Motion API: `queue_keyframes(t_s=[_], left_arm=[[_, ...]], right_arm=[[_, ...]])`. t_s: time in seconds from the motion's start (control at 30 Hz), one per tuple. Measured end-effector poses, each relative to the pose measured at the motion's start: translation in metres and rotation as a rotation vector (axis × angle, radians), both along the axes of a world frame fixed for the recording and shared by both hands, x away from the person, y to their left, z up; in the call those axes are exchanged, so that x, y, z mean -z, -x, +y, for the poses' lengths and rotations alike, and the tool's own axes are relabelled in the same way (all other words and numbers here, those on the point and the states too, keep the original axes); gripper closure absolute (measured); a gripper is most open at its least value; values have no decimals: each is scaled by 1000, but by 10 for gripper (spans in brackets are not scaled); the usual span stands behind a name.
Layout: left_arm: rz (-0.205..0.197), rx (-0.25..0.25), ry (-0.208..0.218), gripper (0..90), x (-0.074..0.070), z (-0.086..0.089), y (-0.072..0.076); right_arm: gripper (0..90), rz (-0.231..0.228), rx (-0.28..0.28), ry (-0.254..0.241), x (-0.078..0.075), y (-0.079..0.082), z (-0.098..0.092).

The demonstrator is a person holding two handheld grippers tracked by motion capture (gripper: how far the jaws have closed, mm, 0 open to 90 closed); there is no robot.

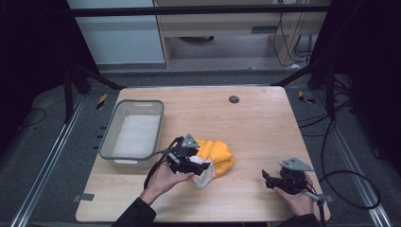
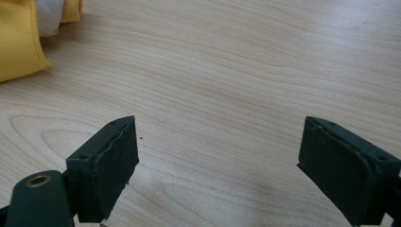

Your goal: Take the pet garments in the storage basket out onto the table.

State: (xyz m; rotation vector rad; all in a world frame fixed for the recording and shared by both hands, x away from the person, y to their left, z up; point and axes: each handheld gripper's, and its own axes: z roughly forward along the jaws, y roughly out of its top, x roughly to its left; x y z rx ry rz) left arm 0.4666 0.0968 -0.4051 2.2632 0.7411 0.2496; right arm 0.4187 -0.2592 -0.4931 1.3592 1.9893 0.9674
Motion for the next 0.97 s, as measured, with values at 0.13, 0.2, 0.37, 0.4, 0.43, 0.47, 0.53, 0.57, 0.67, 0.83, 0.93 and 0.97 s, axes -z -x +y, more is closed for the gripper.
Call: queue_keyframes(t_s=[0.13,0.2,0.37,0.4,0.43,0.47,0.53,0.57,0.67,0.83,0.93,0.97], left_arm=[[-24,-22,21,285,-1,8,5],[-32,-36,25,274,-1,14,7],[-62,-75,47,262,0,34,15],[-62,-75,47,258,0,34,15],[-62,-83,59,258,2,37,16],[-65,-90,64,258,3,41,18],[-67,-106,76,259,6,49,20],[-71,-114,78,259,7,52,22],[-81,-148,95,260,11,64,27],[-94,-198,117,260,19,80,35],[-91,-216,117,260,25,89,38],[-90,-223,119,260,27,91,40]], right_arm=[[125,2,1,1,0,0,0],[125,6,4,-6,0,0,0],[122,3,4,2,0,0,0],[122,3,4,2,0,0,0],[120,3,5,3,0,0,0],[120,1,3,1,0,0,0],[118,2,3,2,0,0,0],[117,3,3,3,0,0,0],[116,1,3,3,0,0,0],[111,1,1,8,1,0,0],[110,1,0,10,1,0,1],[110,0,0,11,1,0,0]])
